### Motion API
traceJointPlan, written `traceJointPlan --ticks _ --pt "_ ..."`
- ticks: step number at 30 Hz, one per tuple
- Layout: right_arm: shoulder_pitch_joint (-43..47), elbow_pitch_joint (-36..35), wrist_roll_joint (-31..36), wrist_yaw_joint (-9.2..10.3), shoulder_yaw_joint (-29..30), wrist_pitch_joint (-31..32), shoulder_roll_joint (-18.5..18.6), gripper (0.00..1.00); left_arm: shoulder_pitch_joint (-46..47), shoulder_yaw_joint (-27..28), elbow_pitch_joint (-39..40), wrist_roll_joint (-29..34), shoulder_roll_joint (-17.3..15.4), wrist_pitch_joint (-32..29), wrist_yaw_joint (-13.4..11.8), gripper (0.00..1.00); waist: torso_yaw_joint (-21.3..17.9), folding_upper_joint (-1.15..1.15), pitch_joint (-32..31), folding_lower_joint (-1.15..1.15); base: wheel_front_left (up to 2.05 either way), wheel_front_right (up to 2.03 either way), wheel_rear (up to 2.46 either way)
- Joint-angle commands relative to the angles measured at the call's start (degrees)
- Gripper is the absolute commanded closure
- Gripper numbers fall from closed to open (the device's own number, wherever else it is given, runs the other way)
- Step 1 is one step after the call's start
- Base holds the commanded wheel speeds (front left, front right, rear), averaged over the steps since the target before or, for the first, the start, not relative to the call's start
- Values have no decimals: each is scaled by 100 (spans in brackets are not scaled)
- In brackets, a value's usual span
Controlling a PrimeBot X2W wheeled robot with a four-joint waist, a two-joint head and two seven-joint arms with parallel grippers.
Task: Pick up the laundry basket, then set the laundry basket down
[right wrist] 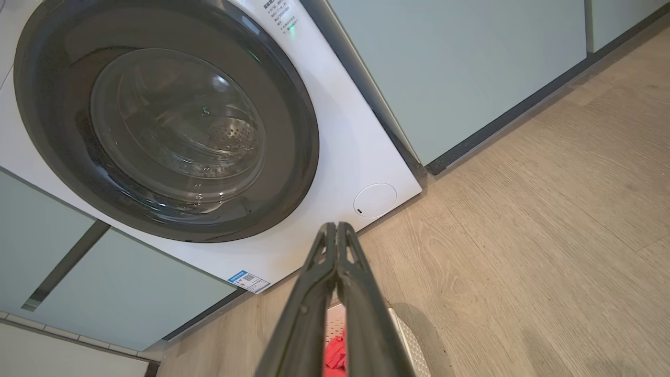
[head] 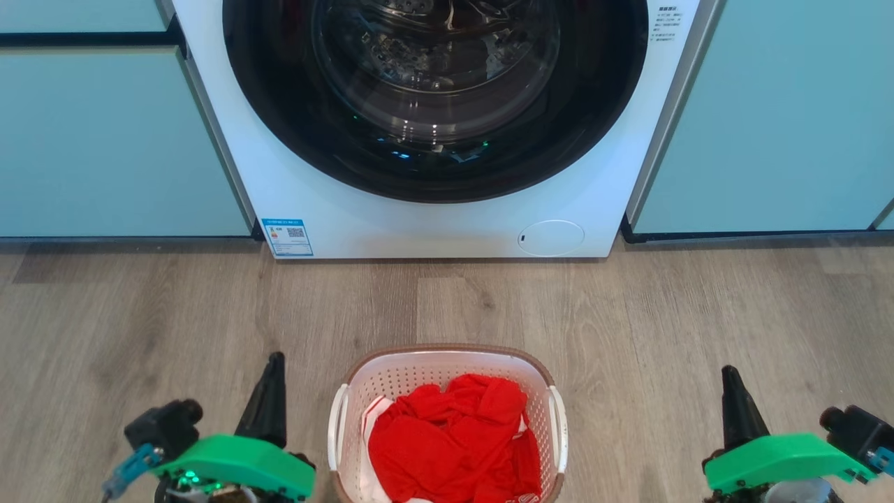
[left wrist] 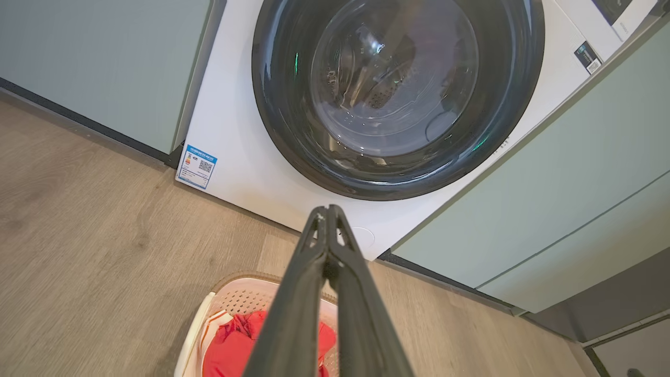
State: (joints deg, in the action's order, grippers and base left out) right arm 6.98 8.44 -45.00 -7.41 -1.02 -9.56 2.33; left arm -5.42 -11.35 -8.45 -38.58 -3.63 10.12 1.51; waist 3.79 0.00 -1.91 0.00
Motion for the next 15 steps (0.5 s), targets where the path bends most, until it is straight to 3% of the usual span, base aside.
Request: traceJointPlan --ticks 1,15 --pt "-317 -142 -153 -2 27 50 104 100 359 146 150 -163 -81 -28 34 100 -6 0 4 0 0 0 0" --pt "-471 -34 -913 -3 99 262 128 100 478 343 47 -1040 -101 -236 123 100 -66 0 36 0 0 0 0"
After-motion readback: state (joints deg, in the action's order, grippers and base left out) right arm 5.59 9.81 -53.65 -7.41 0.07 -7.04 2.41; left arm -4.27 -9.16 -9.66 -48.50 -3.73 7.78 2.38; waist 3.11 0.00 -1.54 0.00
